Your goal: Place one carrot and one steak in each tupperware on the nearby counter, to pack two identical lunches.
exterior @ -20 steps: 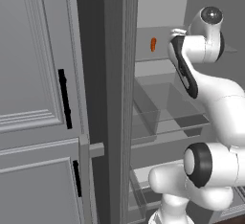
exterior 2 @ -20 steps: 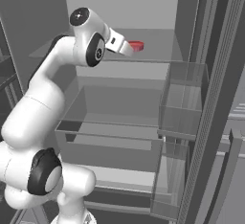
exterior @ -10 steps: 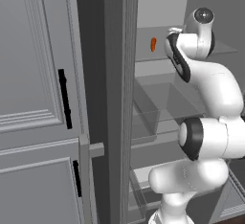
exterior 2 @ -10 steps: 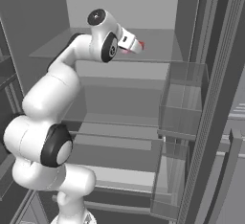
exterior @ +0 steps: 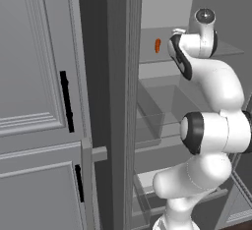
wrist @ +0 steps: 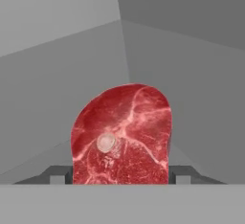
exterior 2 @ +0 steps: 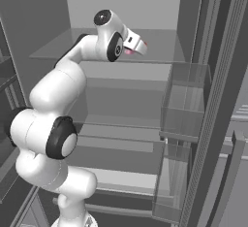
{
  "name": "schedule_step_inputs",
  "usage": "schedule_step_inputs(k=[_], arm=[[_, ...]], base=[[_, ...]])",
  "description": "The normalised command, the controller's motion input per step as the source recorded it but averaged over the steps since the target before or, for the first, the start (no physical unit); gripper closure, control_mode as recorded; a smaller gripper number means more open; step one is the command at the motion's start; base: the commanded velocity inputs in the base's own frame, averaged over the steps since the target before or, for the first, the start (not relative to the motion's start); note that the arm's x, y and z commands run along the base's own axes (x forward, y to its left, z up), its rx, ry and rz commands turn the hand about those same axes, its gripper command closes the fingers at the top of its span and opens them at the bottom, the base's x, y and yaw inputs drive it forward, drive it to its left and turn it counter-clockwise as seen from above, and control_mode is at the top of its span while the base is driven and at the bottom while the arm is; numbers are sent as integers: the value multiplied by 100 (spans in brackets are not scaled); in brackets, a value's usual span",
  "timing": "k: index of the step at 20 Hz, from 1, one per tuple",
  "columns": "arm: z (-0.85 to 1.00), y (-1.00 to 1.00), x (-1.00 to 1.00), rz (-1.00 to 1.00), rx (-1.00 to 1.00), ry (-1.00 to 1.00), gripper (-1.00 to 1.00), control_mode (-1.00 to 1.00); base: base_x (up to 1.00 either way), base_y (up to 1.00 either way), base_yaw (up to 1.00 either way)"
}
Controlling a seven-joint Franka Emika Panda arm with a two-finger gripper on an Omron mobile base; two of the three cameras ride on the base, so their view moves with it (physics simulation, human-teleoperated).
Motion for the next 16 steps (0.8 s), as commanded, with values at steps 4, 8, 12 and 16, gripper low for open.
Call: schedule_step_inputs(k=[4, 8, 12, 16], arm=[[-43, -3, -16, -2, 0, -5, 100, -100], [-10, 5, -81, 0, 0, -9, 100, -100], [2, 28, -100, 0, -1, 0, 100, -100], [22, 24, -100, 6, -1, 2, 100, -100]], base=[[0, 0, 0], [0, 0, 0], [0, 0, 0], [0, 0, 0]])
